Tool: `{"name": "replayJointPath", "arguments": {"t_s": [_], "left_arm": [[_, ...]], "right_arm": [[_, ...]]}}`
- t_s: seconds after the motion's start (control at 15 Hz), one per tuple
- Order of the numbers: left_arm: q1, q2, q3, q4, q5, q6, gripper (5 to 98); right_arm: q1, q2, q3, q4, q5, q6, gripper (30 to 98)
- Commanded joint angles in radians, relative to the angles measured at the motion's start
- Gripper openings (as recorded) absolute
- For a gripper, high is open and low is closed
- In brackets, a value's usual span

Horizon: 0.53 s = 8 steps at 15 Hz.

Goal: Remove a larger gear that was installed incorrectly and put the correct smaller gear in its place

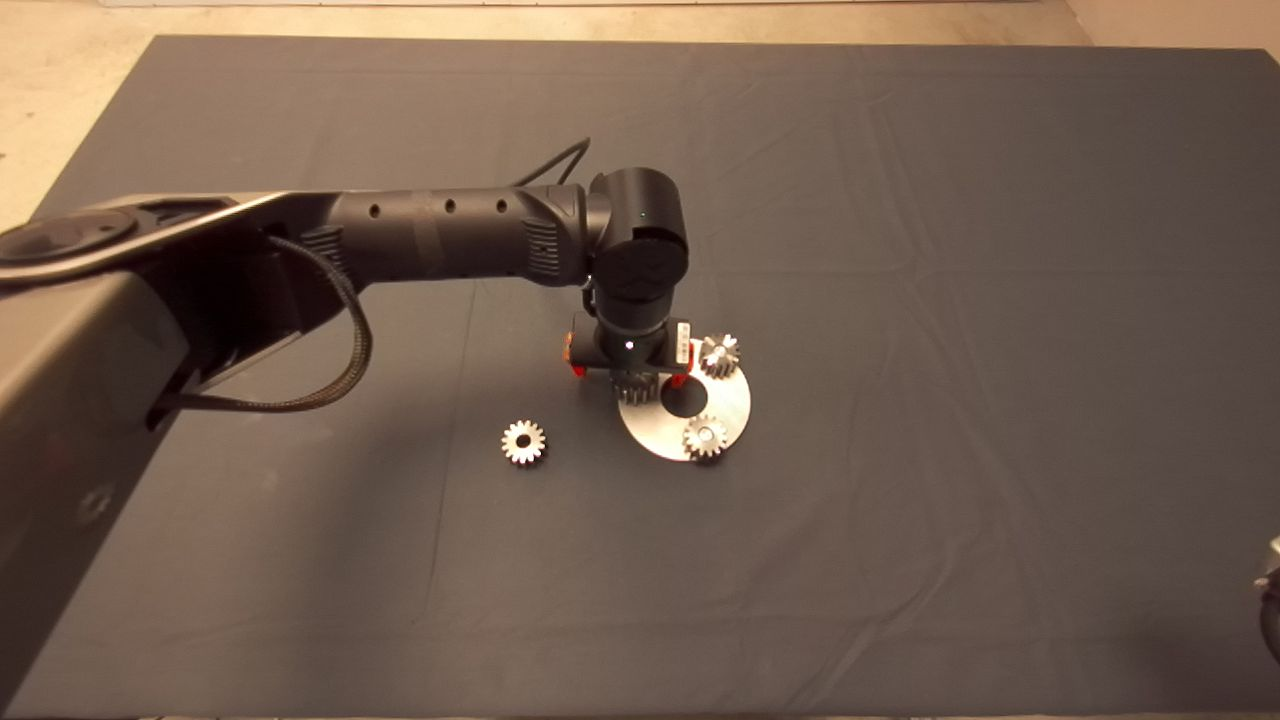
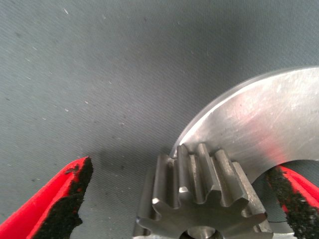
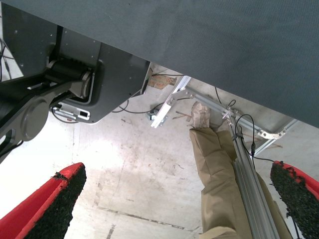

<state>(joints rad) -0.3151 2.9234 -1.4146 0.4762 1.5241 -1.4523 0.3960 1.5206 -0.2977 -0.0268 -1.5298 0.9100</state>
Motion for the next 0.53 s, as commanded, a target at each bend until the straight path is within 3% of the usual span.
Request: {"name": "replayJointPath", "arguments": {"t_s": [0.0, 0.2, 0.47], "left_arm": [[-0.01, 0.0, -0.004, -0.001, 0.134, 0.007, 87.6], [-0.01, 0.0, -0.006, -0.03, 0.134, 0.006, 80.3], [-0.012, -0.003, -0.017, -0.031, 0.134, 0.01, 75.6]], "right_arm": [[0.001, -0.004, 0.003, -0.028, -0.124, -0.005, 97.7], [0.001, -0.007, 0.003, -0.028, -0.124, -0.005, 97.7], [0.001, -0.007, 0.003, -0.028, -0.124, -0.005, 97.7]]}}
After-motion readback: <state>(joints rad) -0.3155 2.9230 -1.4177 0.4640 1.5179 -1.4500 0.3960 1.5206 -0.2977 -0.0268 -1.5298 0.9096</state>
